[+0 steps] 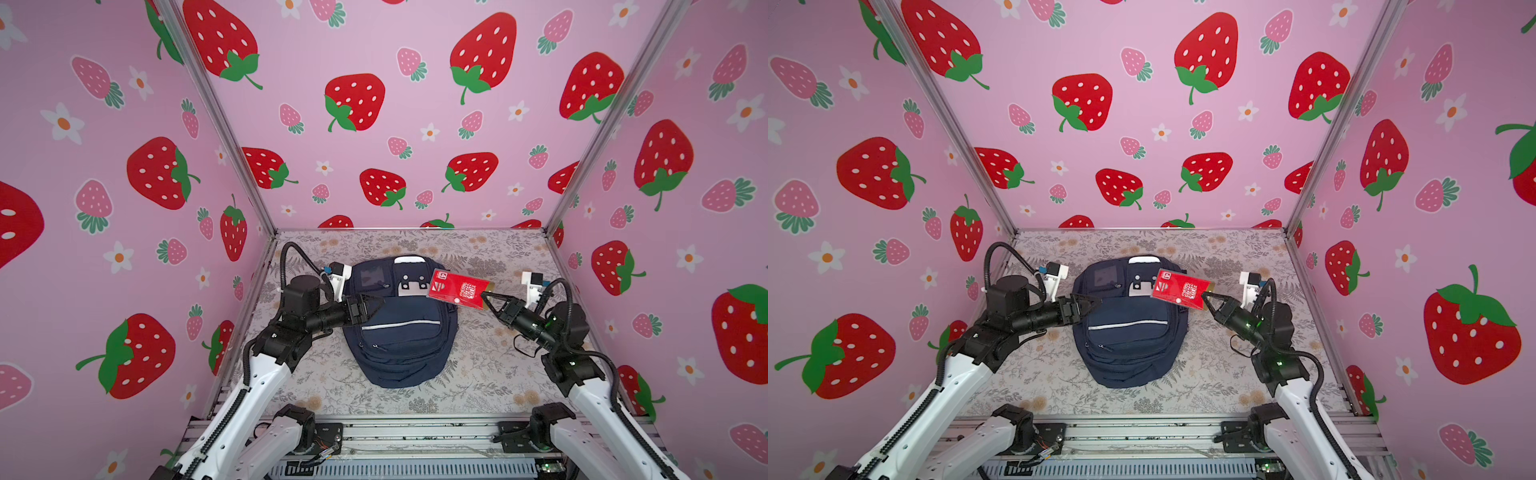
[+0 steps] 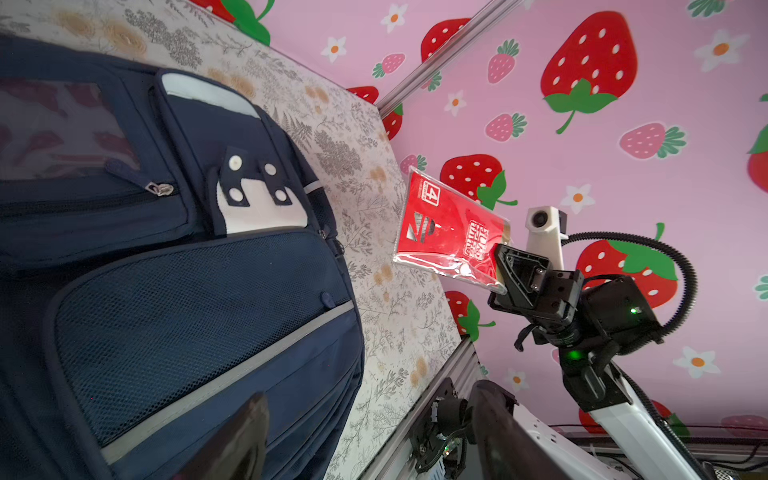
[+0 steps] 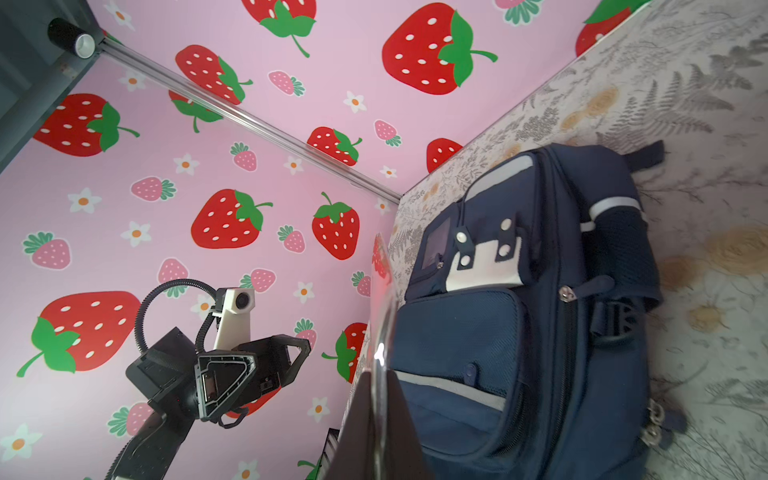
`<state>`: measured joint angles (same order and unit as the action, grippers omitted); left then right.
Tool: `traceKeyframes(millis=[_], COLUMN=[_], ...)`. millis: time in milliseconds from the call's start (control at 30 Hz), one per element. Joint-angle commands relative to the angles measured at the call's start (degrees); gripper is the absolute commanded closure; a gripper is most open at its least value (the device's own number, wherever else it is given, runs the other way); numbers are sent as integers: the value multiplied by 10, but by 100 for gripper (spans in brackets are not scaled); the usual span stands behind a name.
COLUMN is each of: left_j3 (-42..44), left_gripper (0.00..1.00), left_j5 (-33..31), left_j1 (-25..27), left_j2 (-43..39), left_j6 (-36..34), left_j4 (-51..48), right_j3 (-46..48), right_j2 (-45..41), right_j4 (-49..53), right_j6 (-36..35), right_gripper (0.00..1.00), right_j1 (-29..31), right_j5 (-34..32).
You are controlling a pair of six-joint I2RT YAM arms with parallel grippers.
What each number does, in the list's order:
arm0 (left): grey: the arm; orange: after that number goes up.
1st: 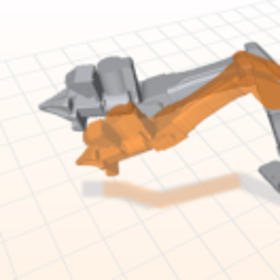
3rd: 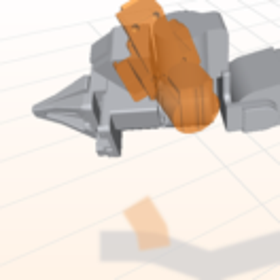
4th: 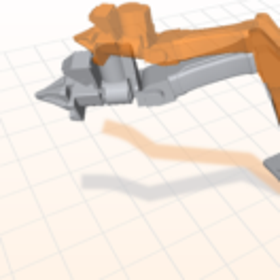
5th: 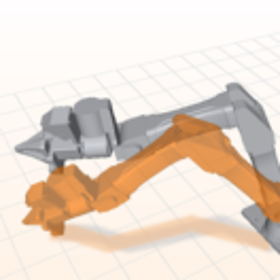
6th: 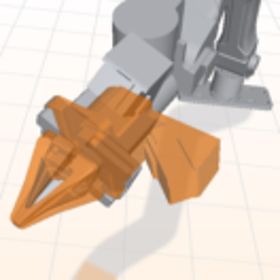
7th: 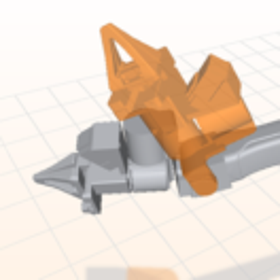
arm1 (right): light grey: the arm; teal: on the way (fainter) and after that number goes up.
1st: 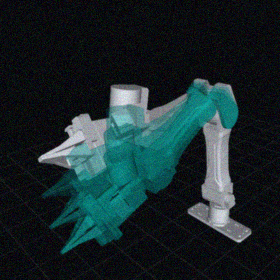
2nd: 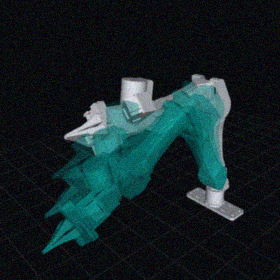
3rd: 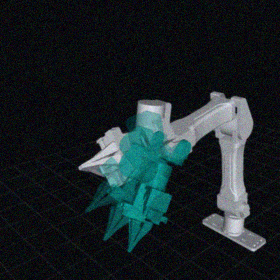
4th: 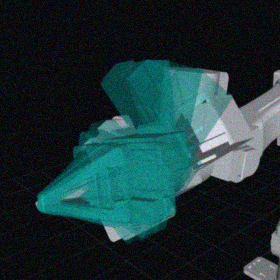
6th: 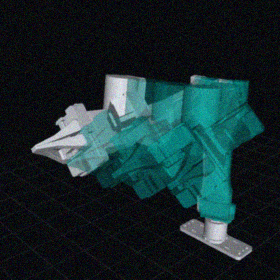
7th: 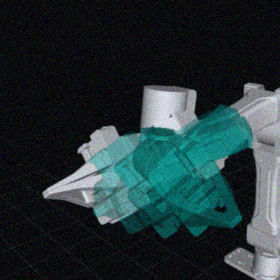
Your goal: Pack the student bag
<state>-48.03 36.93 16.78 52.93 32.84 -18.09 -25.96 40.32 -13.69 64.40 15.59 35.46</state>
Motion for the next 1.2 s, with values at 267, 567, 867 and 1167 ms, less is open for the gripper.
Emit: traceKeyframes(millis=[267,567,867,1167], left_j3=[-30,-140,-164,-177], left_gripper=[29,30,29,26], left_j5=[-97,-228,-302,-440], left_j1=[24,171,207,341], left_j2=[102,144,174,224], left_j6=[-81,-177,-261,-326], left_j4=[-43,-149,-176,-234], right_j3=[22,-52,-31,-25], right_j2=[21,94,50,9], right_j4=[35,57,80,171], right_j6=[59,33,13,-35], right_gripper=[100,100,100,100], right_j1=[-23,-26,-25,-27], right_j5=[31,17,33,70])
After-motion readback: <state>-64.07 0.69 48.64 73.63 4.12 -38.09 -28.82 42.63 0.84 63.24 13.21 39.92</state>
